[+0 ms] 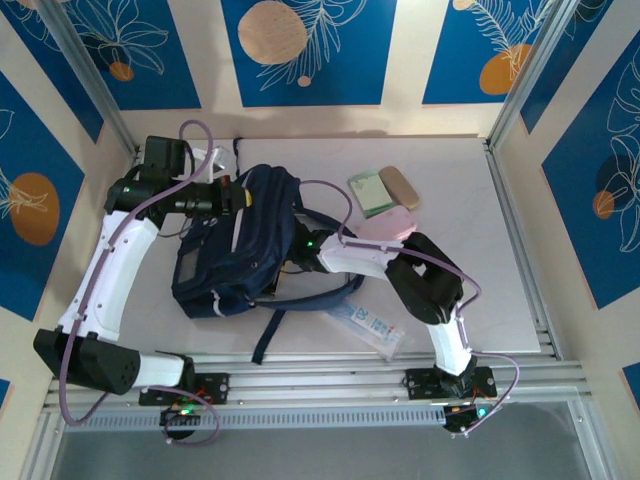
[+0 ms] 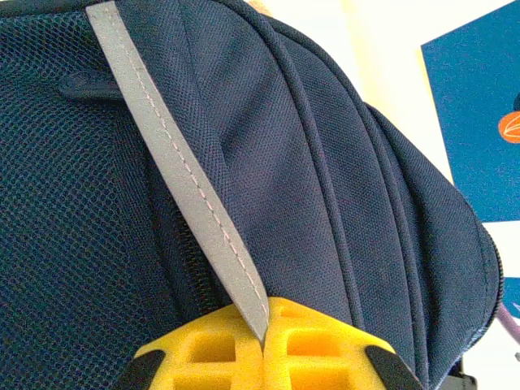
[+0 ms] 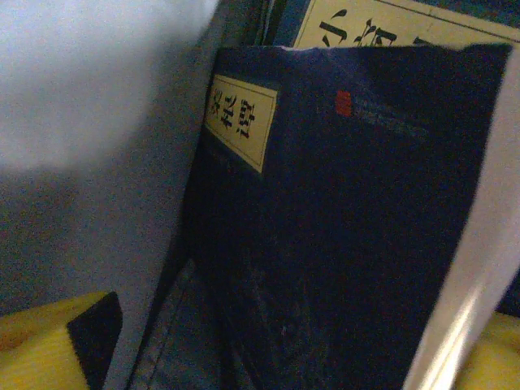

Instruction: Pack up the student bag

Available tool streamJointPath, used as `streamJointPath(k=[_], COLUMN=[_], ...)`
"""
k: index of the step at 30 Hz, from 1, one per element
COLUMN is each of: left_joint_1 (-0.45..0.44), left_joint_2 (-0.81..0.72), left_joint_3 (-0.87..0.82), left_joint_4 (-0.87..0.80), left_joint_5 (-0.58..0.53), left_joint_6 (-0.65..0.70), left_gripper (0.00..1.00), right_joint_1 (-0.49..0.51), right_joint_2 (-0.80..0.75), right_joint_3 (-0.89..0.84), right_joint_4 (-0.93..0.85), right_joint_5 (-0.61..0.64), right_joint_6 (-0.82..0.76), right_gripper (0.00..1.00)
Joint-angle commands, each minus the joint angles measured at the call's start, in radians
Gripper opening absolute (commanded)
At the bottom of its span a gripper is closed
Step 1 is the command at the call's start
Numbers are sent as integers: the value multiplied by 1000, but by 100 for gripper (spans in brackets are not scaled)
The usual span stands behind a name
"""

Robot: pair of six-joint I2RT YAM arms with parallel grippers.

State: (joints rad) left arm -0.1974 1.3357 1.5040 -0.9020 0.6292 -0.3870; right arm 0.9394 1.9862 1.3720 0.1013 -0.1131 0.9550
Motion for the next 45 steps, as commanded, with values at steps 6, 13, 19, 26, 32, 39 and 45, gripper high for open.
streamJointPath(k=[6,13,19,26,32,39,45], left_joint_1=[40,57,75,180,215,219,136], left_joint_2=[-109,-166,-222,-170,-90,15,8], left_joint_3=[-60,-102,-195,-261,-255,-247,-311], left_joint_4=[135,128,135,248,315,329,347], left_joint_5=[38,17,-117,-136,-247,-336,-258], left_joint_6=[-14,-20,-59,-202,-232,-168,-169], left_gripper=[0,0,0,0,0,0,51], right_joint_1=[-39,-82,-148,-197,-264,-268,-324], right_joint_2=[-177,-281,-431,-627,-756,-892,-1088], right_joint_3=[-116,-192,-307,-377,-379,-483,-696], right_joint_4=[43,-47,-168,-337,-606,-878,-967], right_joint_5=[-115,-68,58,210,245,307,187], right_joint_6=[-62,-66,-73,-195,-232,-123,97], right_gripper=[96,95,94,90,90,93,94])
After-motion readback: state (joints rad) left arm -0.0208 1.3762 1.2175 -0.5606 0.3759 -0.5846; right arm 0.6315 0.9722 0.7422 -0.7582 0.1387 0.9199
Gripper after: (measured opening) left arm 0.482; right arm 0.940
